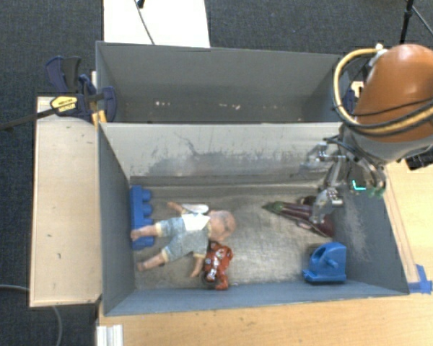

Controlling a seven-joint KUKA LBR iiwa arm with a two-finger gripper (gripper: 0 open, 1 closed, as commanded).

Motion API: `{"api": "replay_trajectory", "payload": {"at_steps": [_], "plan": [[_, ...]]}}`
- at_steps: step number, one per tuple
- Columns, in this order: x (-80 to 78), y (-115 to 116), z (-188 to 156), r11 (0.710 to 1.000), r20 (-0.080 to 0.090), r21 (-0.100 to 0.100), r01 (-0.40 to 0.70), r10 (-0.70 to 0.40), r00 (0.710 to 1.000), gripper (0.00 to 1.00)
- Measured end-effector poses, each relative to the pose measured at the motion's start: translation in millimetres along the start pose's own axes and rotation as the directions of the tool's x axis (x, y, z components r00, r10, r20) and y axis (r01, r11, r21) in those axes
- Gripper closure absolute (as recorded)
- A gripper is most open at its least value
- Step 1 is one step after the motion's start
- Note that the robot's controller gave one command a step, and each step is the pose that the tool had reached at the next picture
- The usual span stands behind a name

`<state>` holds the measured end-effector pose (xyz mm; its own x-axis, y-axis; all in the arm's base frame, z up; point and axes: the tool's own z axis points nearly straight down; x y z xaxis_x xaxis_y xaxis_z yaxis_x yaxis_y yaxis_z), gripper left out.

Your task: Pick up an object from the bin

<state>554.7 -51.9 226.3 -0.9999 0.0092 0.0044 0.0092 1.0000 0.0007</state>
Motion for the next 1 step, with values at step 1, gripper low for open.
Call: {"api": "replay_trajectory", "payload": {"at_steps": [1], "plan": [[-1.6,0.1,-4.1,1.0,0.008,0.001,0.002,-0.002,1.0,0.0]]}}
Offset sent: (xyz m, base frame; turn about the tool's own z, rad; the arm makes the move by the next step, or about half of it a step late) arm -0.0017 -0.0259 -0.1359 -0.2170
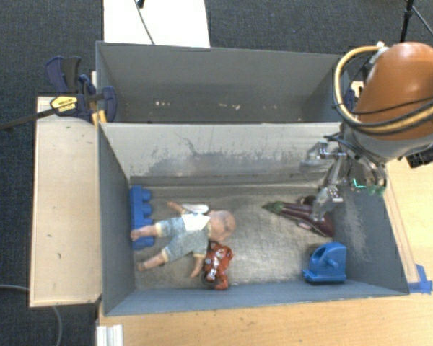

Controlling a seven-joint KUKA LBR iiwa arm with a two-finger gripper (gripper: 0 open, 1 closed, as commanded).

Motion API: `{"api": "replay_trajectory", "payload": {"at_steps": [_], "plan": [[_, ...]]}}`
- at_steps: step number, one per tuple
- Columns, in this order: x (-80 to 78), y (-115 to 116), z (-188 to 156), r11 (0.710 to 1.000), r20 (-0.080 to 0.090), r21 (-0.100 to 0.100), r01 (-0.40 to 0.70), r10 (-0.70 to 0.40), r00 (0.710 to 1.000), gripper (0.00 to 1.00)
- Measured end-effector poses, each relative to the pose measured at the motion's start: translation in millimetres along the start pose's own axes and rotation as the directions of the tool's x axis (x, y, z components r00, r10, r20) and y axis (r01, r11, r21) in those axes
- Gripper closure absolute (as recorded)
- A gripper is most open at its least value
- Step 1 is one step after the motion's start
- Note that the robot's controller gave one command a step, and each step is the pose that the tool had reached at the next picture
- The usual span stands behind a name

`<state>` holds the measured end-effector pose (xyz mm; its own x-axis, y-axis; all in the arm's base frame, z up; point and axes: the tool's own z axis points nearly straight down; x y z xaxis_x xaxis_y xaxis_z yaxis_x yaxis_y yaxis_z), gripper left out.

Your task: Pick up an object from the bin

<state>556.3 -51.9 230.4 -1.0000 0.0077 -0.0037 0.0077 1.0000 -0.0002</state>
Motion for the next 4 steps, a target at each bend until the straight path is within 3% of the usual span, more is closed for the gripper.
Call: {"api": "replay_trajectory", "payload": {"at_steps": [1,2,3,4], "plan": [[-0.7,-7.3,38.5,0.998,0.006,0.001,0.07,-0.07,0.998,0.0],[-3.1,-2.2,106.4,0.995,0.004,0.001,0.101,-0.101,0.995,0.0],[-10.6,-36.9,157.6,0.987,0.004,0.0,0.158,-0.158,0.987,1.0],[-10.6,-36.9,157.6,0.987,0.004,0.0,0.159,-0.159,0.987,1.0]]}}
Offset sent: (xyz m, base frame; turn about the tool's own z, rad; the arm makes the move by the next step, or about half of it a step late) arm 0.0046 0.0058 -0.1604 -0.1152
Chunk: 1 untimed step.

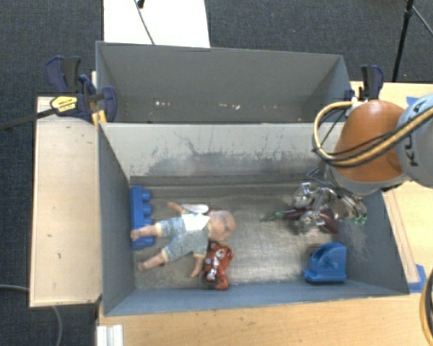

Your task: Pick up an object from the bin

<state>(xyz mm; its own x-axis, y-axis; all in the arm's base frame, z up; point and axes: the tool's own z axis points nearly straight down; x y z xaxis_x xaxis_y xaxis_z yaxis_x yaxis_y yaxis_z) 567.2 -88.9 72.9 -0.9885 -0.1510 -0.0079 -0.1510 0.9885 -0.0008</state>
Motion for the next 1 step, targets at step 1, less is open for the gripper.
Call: {"api": "replay_trajectory", "payload": {"at_steps": [1], "plan": [[-13.1,-6.7,-143.0,1.0,-0.003,0.001,-0.007,0.007,1.0,1.0]]}}
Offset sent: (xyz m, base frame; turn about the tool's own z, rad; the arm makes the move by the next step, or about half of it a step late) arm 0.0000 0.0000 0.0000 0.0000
